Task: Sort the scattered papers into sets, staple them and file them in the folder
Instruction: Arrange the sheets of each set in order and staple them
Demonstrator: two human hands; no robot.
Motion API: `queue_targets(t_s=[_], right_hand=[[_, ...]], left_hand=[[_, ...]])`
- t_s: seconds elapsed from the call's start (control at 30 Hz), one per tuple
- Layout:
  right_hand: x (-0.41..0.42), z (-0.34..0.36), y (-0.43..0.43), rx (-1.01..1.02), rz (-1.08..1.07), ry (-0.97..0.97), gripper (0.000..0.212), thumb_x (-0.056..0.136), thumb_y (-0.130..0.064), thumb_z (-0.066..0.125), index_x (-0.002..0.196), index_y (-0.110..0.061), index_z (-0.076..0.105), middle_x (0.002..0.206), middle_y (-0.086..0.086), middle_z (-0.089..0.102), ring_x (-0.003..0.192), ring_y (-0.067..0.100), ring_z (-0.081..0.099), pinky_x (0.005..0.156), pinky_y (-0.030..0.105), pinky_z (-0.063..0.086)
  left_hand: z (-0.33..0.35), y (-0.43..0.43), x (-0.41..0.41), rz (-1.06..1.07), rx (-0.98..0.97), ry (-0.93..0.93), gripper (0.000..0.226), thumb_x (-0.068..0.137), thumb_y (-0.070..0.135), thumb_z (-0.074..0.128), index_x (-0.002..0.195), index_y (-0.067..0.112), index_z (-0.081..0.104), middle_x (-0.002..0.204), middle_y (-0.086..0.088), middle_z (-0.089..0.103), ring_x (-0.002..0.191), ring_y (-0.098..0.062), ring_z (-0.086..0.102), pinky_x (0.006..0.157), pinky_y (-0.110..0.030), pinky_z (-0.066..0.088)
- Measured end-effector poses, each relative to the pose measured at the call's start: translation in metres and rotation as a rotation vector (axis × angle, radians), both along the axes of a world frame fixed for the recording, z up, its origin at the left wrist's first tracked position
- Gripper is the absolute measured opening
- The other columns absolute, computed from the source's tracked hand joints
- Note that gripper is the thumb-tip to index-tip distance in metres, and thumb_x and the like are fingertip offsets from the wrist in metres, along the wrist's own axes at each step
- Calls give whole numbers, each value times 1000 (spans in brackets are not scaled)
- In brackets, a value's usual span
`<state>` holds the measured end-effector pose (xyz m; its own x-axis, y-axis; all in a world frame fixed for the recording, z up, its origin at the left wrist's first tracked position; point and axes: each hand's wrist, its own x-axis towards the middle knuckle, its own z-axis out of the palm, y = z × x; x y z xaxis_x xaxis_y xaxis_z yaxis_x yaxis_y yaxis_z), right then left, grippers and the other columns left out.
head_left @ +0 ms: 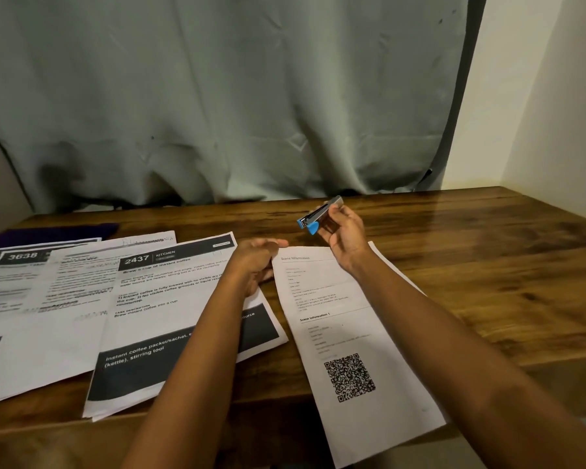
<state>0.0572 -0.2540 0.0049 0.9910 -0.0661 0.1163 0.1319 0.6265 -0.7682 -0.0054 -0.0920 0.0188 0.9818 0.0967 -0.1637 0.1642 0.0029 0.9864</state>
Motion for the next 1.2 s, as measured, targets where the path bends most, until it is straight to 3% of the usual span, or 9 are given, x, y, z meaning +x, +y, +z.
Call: queue_targets(t_s=[0.4, 0.57, 0.7, 0.9, 1.1, 1.2], right_hand=[[-2, 2, 3, -118, 58, 12, 14, 98, -10, 48, 109, -11, 57, 107, 10, 65, 105, 26, 63, 90, 36, 53], [-5, -1, 4, -178, 118, -9, 21, 98, -10, 47, 118, -8, 54, 108, 9, 65, 104, 25, 63, 92, 37, 52], [-6, -1, 4, -198, 137, -26, 17, 98, -8, 46, 111, -11, 57, 107, 9, 65, 105, 25, 63, 91, 38, 52], [-5, -2, 4, -251, 137, -38, 24, 98, -9, 47, 121, -8, 54, 116, 12, 64, 114, 29, 60, 99, 42, 48], [-7, 0, 4, -269, 158, -56, 19, 98, -10, 47, 115, -11, 57, 114, 11, 65, 112, 28, 62, 94, 38, 52], [-8, 0, 5, -307, 160, -64, 22, 98, -9, 48, 118, -10, 55, 112, 9, 65, 110, 28, 62, 91, 37, 53]], left_hand=[[-2, 6, -3, -15, 71, -63, 20, 98, 7, 49, 107, 7, 66, 101, -7, 68, 84, -14, 67, 65, -22, 57], [-2, 6, -3, -11, 171, -98, 16, 97, 9, 52, 94, 13, 67, 102, -5, 68, 93, -16, 66, 69, -23, 56], [-4, 8, -2, 16, 238, -120, 12, 93, 9, 59, 89, 15, 68, 102, -5, 69, 89, -14, 66, 66, -22, 56], [-2, 9, -4, 36, 278, -113, 10, 90, 9, 63, 86, 17, 68, 98, -3, 69, 85, -13, 66, 61, -20, 56], [0, 11, -4, 41, 260, -95, 11, 90, 7, 63, 83, 14, 67, 100, -7, 69, 84, -15, 67, 58, -20, 56], [0, 11, -3, 35, 260, -90, 11, 89, 5, 63, 83, 13, 67, 103, -9, 70, 89, -18, 68, 65, -23, 58]])
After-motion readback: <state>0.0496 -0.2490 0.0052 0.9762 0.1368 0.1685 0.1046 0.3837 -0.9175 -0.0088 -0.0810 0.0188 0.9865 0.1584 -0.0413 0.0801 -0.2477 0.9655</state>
